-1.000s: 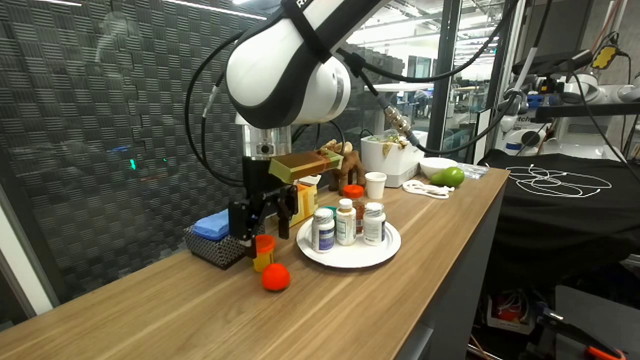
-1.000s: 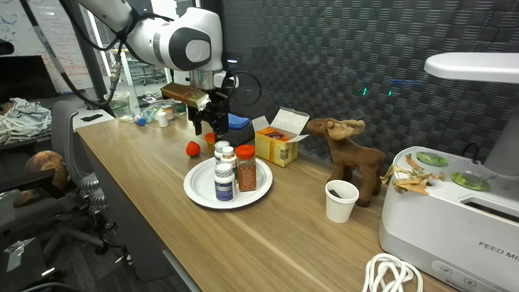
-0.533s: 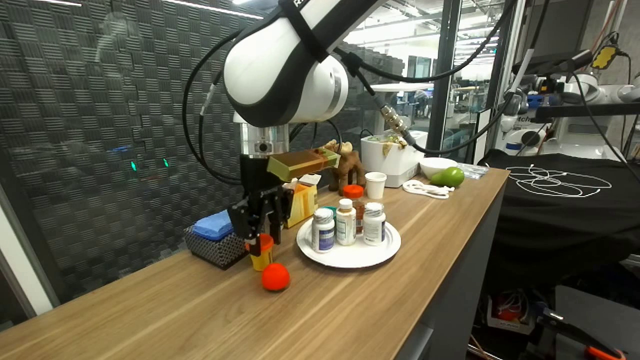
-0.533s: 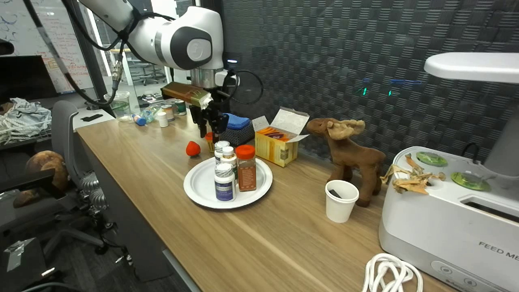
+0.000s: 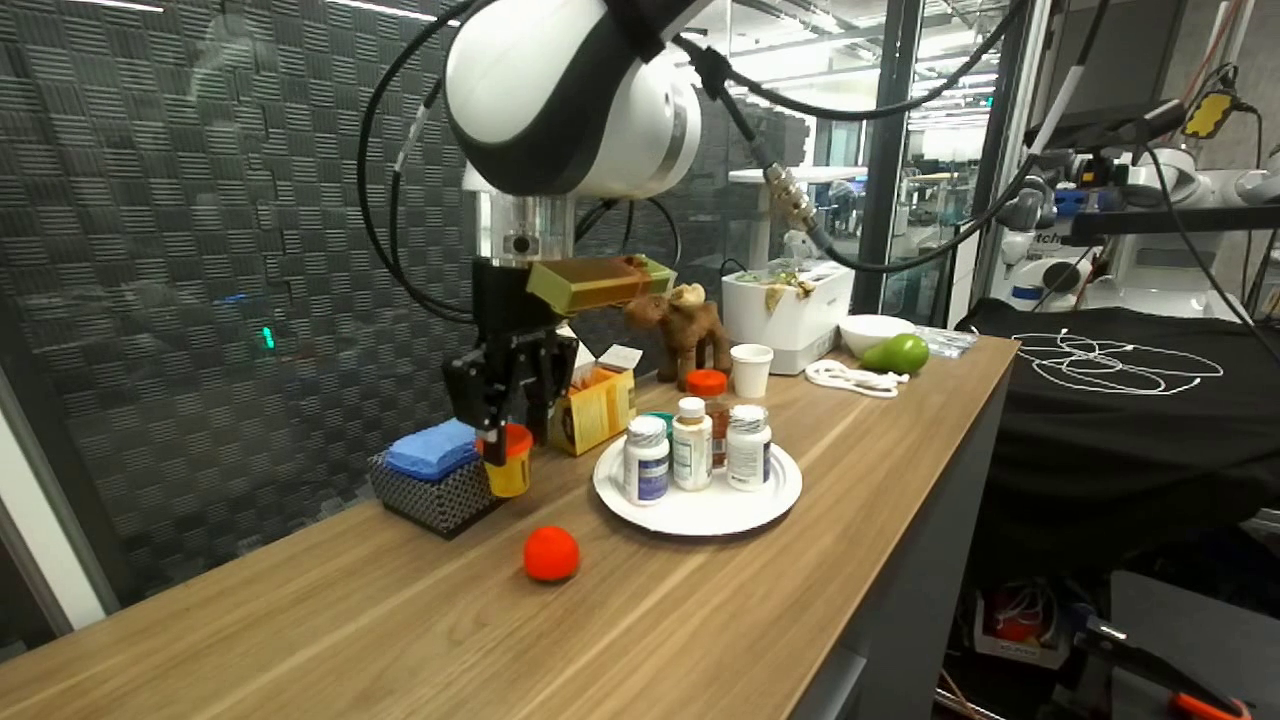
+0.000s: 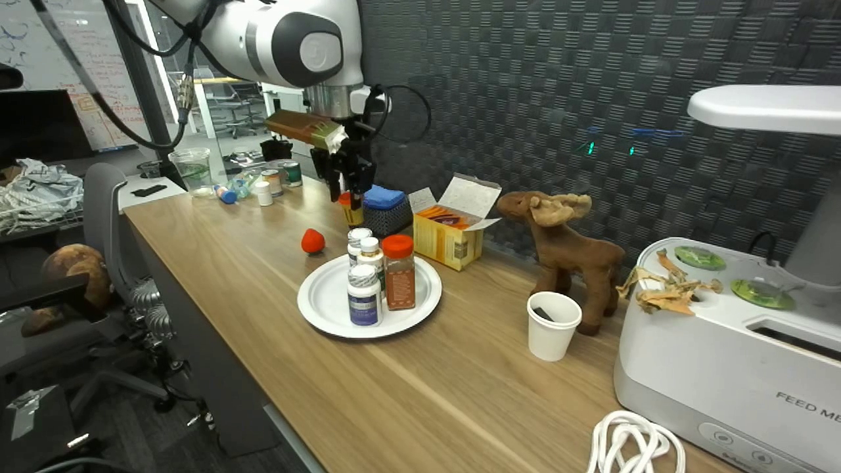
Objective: Pick up all the objects surrounding the white plate and arrange them on the plate
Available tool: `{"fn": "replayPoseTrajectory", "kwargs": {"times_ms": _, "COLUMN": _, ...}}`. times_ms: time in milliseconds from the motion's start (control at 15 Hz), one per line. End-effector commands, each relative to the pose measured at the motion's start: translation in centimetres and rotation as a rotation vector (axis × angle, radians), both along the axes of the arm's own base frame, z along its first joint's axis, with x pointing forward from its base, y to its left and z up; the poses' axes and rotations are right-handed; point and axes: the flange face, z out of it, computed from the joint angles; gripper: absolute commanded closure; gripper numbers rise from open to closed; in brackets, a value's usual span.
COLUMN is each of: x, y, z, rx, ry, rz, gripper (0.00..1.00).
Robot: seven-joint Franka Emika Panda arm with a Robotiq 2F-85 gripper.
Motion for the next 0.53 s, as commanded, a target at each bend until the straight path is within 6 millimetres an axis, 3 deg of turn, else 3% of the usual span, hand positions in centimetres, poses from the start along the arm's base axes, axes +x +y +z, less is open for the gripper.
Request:
{"fn": "replayPoseTrajectory", "kwargs": {"times_ms": 0, "x": -2.3, "y": -1.4, "z": 5.6, "rx": 0.004, "ry": -0.053, "rz": -0.004, "gripper": 0.73}}
{"fn": "replayPoseTrajectory", "kwargs": {"times_ms": 200, "x": -5.4, "y": -3.0, "z": 8.1, "rx": 0.002, "ry": -0.025, "rz": -0.020, "gripper": 0.73}}
{"fn": "replayPoseTrajectory", "kwargs": {"times_ms": 467, "x": -11.0, "y": -4.6, "z": 9.7, "rx": 0.006, "ry": 0.072, "rz": -0.043, "gripper": 0.73}}
